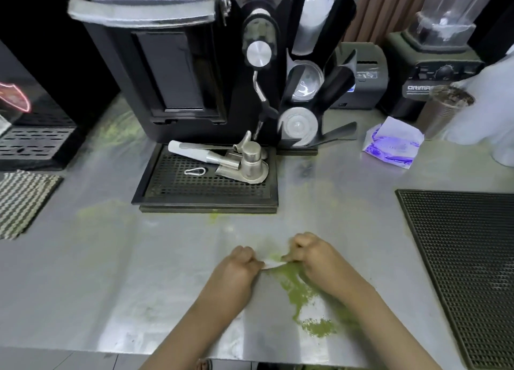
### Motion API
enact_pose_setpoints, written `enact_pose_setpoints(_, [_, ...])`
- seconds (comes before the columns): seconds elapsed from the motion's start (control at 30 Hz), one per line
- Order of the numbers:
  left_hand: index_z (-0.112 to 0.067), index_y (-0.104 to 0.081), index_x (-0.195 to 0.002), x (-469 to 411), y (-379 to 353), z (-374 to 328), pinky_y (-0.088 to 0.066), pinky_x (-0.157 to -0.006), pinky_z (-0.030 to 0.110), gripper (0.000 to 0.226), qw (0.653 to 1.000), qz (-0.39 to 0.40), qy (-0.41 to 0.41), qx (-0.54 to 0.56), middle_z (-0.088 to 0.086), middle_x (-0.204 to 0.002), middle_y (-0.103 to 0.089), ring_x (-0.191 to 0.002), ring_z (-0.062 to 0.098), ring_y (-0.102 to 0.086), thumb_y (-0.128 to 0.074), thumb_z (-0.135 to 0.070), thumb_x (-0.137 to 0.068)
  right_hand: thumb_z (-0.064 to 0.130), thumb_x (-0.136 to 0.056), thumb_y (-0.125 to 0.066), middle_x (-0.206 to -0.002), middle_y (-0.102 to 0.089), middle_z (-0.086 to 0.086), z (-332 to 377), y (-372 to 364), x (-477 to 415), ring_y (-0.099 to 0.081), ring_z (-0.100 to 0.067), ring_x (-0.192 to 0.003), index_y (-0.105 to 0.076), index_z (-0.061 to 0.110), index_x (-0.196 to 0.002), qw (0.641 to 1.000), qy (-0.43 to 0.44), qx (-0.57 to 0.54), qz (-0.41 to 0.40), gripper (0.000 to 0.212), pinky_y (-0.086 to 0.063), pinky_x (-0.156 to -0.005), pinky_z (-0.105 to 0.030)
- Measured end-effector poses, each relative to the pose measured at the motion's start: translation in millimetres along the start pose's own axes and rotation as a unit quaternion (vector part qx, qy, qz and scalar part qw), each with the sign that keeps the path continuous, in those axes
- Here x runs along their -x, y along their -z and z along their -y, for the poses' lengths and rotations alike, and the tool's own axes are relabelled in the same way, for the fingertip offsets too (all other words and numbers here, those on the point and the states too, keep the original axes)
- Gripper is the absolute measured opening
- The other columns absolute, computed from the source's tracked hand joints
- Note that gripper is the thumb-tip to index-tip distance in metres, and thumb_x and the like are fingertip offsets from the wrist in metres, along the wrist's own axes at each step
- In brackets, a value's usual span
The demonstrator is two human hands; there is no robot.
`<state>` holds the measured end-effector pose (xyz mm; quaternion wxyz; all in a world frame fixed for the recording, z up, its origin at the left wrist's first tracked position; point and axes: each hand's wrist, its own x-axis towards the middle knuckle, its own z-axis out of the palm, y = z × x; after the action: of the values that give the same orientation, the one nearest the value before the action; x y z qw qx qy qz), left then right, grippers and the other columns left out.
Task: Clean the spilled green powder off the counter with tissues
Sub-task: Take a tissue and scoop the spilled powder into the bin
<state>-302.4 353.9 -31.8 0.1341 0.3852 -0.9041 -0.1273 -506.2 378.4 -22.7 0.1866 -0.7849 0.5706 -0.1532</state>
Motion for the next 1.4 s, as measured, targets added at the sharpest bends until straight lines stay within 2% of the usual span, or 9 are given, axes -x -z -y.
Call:
enact_pose_setpoints(0.3, [-0.012, -0.052, -0.070, -12, 31, 42, -0.035, -0.064, 0.038, 0.019, 0.985, -0.058, 0.164, 0.003, 0.003, -0.072, -0.048, -0.070, 0.022, -0.044, -0.040, -0.022, -0.082, -0.003, -0.081, -0.054, -0.097, -0.058, -0.014, 27, 3, -91, -0.050, -0.028, -0.095, -0.068, 0.014, -0.109, 0.999, 0.023, 0.017, 0.035, 0.035, -0.043, -0.078, -0.033])
enact_pose_setpoints(0.43, [-0.008, -0.067, -0.076, 2, 27, 32, -0.045, -0.061, 0.023, 0.024, 0.978, 0.024, 0.208, 0.012, 0.009, -0.080, -0.059, -0.074, 0.024, -0.056, -0.044, -0.008, -0.069, -0.001, -0.079, -0.048, -0.099, -0.057, -0.012, 30, -10, -80, -0.051, -0.027, -0.099, -0.067, 0.015, -0.109, 0.994, 0.027, 0.052, 0.090, 0.039, -0.043, -0.078, -0.031])
enact_pose_setpoints(0.63, [-0.013, -0.064, -0.063, 23, -8, -5, -0.046, -0.046, 0.023, 0.025, 0.996, 0.030, 0.088, 0.006, -0.001, -0.067, -0.052, -0.060, 0.018, -0.054, -0.083, -0.007, -0.048, 0.001, -0.071, -0.045, -0.084, -0.064, -0.004, 11, 3, -21, -0.060, -0.025, -0.089, -0.074, 0.017, -0.090, 0.996, 0.012, 0.013, 0.091, 0.039, -0.048, -0.077, -0.025])
enact_pose_setpoints(0.77, [-0.012, -0.061, -0.069, 15, 12, 4, -0.047, -0.049, 0.022, 0.004, 0.987, -0.053, 0.133, 0.078, -0.004, -0.069, -0.050, -0.060, 0.019, -0.055, -0.064, -0.009, -0.069, -0.002, -0.057, -0.056, -0.064, -0.057, 0.002, 22, 14, -44, -0.059, -0.019, -0.065, -0.075, 0.017, -0.074, 0.998, 0.059, 0.024, 0.027, 0.032, -0.038, -0.059, -0.015])
enact_pose_setpoints(0.97, [-0.004, -0.067, -0.078, 6, 20, 28, -0.052, -0.064, 0.030, 0.032, 0.981, -0.036, 0.190, 0.011, 0.012, -0.081, -0.057, -0.077, 0.029, -0.055, -0.037, -0.005, -0.067, 0.000, -0.078, -0.055, -0.096, -0.061, -0.008, 30, -13, -85, -0.050, -0.025, -0.096, -0.070, 0.016, -0.103, 0.995, 0.032, 0.055, 0.072, 0.033, -0.046, -0.079, -0.032])
enact_pose_setpoints(1.07, [-0.010, -0.065, -0.058, 7, 12, 12, -0.045, -0.041, 0.024, 0.017, 0.983, 0.012, 0.182, 0.006, 0.004, -0.062, -0.050, -0.056, 0.024, -0.053, -0.058, 0.004, -0.052, -0.001, -0.070, -0.049, -0.087, -0.064, -0.010, 24, -8, -65, -0.055, -0.027, -0.087, -0.073, 0.011, -0.092, 0.996, 0.040, 0.044, 0.069, 0.034, -0.049, -0.076, -0.035])
enact_pose_setpoints(1.2, [-0.013, -0.057, -0.053, 9, -10, -25, -0.037, -0.041, 0.020, 0.033, 0.989, 0.068, 0.121, 0.050, 0.000, -0.061, -0.049, -0.053, 0.015, -0.049, -0.081, 0.003, -0.037, 0.005, -0.061, -0.053, -0.076, -0.068, -0.004, 3, 4, -23, -0.062, -0.025, -0.075, -0.073, 0.015, -0.071, 0.996, 0.005, 0.040, 0.074, 0.025, -0.053, -0.066, -0.026])
enact_pose_setpoints(1.33, [-0.010, -0.057, -0.074, 5, 2, -36, -0.039, -0.061, 0.028, 0.011, 0.993, 0.036, 0.079, 0.074, 0.006, -0.077, -0.050, -0.070, 0.020, -0.049, -0.067, -0.005, -0.075, -0.006, -0.061, -0.058, -0.074, -0.065, -0.005, 6, 21, -8, -0.057, -0.013, -0.076, -0.073, 0.010, -0.070, 0.999, -0.041, -0.012, 0.027, 0.024, -0.034, -0.071, -0.002])
enact_pose_setpoints(1.4, [-0.010, -0.047, -0.075, 0, 9, -21, -0.038, -0.067, 0.040, 0.015, 0.998, -0.016, 0.058, 0.030, 0.009, -0.078, -0.045, -0.071, 0.023, -0.045, -0.049, -0.013, -0.089, -0.008, -0.068, -0.055, -0.075, -0.061, -0.005, 13, 27, -21, -0.051, -0.012, -0.078, -0.074, 0.005, -0.078, 0.997, -0.070, -0.007, -0.024, 0.026, -0.033, -0.071, -0.008])
